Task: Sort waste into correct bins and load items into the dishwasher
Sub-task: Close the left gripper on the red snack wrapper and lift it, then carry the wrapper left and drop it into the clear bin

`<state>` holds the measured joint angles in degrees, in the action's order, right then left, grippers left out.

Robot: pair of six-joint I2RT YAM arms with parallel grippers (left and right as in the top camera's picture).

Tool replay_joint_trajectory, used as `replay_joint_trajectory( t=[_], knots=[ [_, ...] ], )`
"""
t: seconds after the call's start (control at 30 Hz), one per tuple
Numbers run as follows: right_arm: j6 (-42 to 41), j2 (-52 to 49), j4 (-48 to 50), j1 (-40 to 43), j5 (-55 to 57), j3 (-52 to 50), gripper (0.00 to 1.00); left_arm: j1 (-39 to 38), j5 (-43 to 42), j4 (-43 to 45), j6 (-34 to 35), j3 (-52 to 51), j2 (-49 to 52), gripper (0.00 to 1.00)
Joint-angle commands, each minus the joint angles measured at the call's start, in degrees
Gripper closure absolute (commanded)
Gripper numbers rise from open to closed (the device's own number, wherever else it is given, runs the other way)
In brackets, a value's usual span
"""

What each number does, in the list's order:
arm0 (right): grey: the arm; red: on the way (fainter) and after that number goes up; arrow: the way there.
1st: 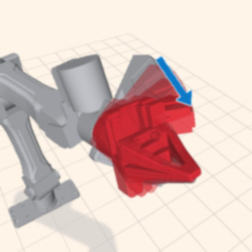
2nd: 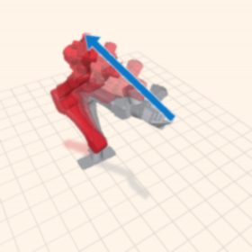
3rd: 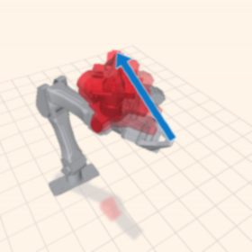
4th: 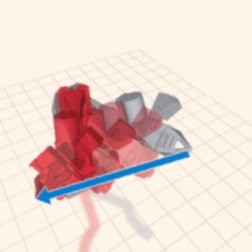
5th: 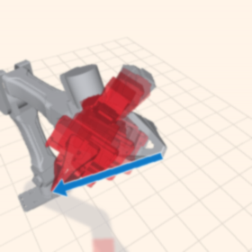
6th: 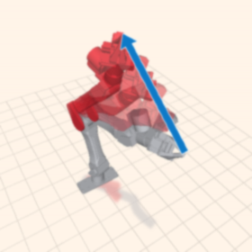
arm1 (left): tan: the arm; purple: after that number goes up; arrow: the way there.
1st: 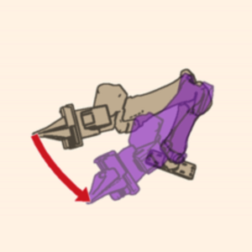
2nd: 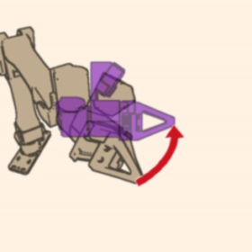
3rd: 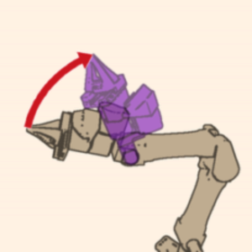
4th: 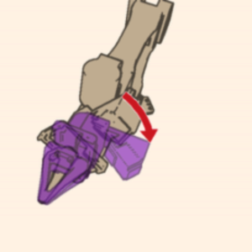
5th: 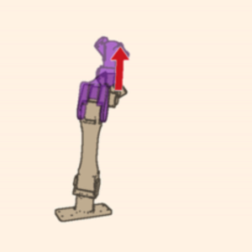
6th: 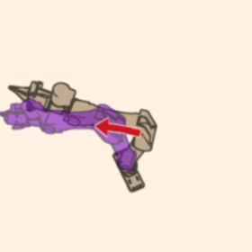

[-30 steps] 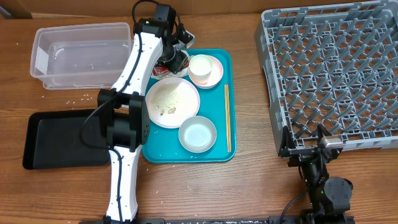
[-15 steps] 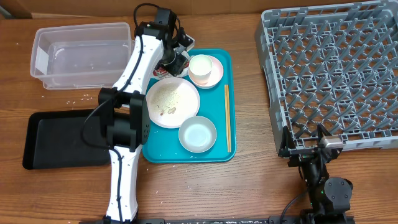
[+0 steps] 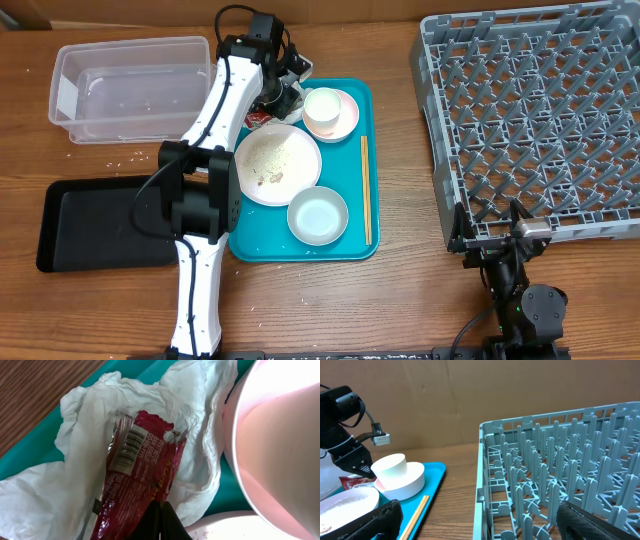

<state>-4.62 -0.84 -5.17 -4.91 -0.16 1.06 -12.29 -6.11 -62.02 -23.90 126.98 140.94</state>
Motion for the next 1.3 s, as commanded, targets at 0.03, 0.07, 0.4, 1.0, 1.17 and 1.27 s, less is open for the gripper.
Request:
replay_joint_trajectory(
  t=[0.03, 0.07, 0.4, 1.0, 1.17, 1.27],
  knots=[
    [0.2, 0.7, 0.3, 0.1, 0.1, -0.6, 0.00, -0.1, 0.2, -0.2, 3.7, 0.1, 0.7, 0.96],
    [0.2, 0.7, 0.3, 0.1, 0.1, -0.6, 0.00, -0.1, 0.2, -0.7, 4.4, 0.6, 0.6, 0.96],
    [0.2, 0.7, 0.3, 0.1, 0.1, -0.6, 0.00, -0.1, -4.2, -8.5, 12.4, 10.2, -0.5, 0.96],
    [0.2, 0.7, 0.3, 0.1, 0.1, -0.6, 0.00, 6.6, -7.3, -11.8, 27.3, 32.4, -1.3, 0.96],
    [0.2, 0.7, 0.3, 0.1, 0.1, -0.6, 0.00, 13.8, -2.0, -9.4, 45.2, 35.0, -1.3, 0.96],
    [0.2, 0.7, 0.3, 0.1, 0.1, -0.6, 0.00, 17.6, -2.0, -7.9, 53.4, 34.2, -1.0, 0.96]
  ],
)
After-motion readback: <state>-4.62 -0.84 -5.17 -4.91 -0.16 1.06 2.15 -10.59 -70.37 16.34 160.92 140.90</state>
